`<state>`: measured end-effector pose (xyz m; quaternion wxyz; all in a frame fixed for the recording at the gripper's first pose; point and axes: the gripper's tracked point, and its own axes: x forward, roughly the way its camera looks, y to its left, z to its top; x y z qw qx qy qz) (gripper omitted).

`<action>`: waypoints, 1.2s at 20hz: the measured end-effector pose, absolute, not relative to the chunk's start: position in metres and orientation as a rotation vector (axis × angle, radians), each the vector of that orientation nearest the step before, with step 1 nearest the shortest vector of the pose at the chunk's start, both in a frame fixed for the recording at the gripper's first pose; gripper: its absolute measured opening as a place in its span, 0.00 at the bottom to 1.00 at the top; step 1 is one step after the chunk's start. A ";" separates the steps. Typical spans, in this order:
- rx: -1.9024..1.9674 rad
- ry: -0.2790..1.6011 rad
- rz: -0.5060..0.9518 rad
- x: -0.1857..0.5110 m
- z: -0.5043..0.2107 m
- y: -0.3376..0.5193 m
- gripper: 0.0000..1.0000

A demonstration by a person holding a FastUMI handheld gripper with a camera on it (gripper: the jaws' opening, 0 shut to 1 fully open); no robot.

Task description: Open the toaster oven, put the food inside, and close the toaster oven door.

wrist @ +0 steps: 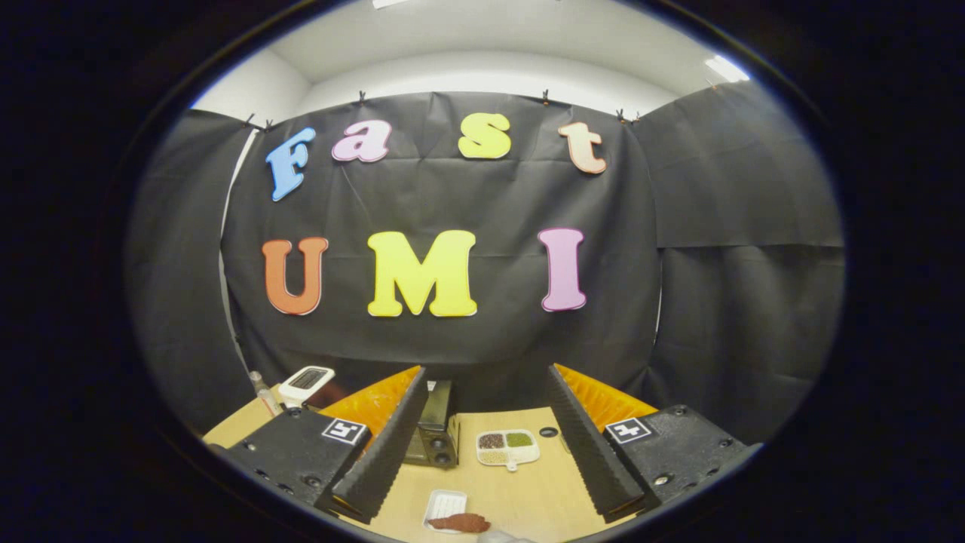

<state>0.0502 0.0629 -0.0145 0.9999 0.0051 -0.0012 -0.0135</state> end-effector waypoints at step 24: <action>-0.035 0.215 0.068 0.260 -0.222 0.299 1.00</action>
